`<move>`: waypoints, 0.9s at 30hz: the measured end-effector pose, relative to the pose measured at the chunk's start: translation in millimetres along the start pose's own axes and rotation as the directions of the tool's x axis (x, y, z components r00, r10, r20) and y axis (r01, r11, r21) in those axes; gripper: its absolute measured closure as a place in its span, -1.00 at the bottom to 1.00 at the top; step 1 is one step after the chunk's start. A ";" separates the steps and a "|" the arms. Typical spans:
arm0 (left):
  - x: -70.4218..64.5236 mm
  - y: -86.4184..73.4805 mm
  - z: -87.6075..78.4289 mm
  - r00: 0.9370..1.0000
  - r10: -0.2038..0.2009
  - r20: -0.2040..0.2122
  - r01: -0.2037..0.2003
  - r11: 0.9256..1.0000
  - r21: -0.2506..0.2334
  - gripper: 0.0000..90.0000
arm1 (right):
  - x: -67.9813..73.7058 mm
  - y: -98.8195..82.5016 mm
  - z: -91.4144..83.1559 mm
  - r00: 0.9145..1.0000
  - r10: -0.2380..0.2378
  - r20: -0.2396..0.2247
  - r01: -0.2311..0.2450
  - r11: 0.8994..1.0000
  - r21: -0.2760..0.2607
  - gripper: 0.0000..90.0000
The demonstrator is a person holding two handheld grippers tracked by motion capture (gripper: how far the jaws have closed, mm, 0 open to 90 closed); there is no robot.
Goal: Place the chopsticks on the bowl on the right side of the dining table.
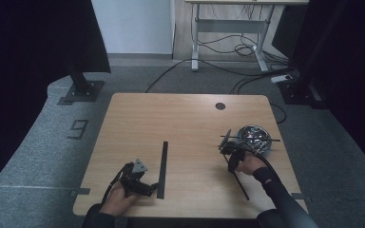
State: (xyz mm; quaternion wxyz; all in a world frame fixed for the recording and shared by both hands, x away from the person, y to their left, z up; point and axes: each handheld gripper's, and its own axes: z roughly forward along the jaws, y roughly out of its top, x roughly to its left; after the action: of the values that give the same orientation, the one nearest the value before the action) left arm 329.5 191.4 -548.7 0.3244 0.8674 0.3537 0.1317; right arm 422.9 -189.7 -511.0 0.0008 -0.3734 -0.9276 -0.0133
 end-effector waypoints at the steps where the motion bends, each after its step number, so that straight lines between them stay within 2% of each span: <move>1: 0.0 0.0 0.0 1.000 0.000 0.000 0.000 1.000 0.000 -1.00 | 0.0 0.2 -0.2 1.000 0.004 -0.002 -0.004 1.000 0.003 0.64; 12: 0.0 0.0 0.0 1.000 0.000 0.000 0.000 1.000 0.000 -1.00 | 1.0 0.3 0.4 1.000 -0.026 -0.011 0.027 1.000 0.004 0.90; 18: 0.0 0.0 0.0 1.000 0.000 0.000 0.000 1.000 0.000 -1.00 | 0.4 0.8 0.3 0.999 -0.028 -0.021 0.028 1.000 0.006 0.90; 27: 0.0 0.0 0.0 1.000 0.000 0.000 0.000 1.000 0.000 -1.00 | 2.3 -2.1 -0.1 0.999 -0.039 -0.004 0.039 0.999 -0.013 0.90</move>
State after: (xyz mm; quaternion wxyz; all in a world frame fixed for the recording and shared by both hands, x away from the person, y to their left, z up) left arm 329.5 191.4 -548.7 0.3245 0.8673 0.3538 0.1316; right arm 419.8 -189.6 -511.0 0.0002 -0.3552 -0.9346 -0.0203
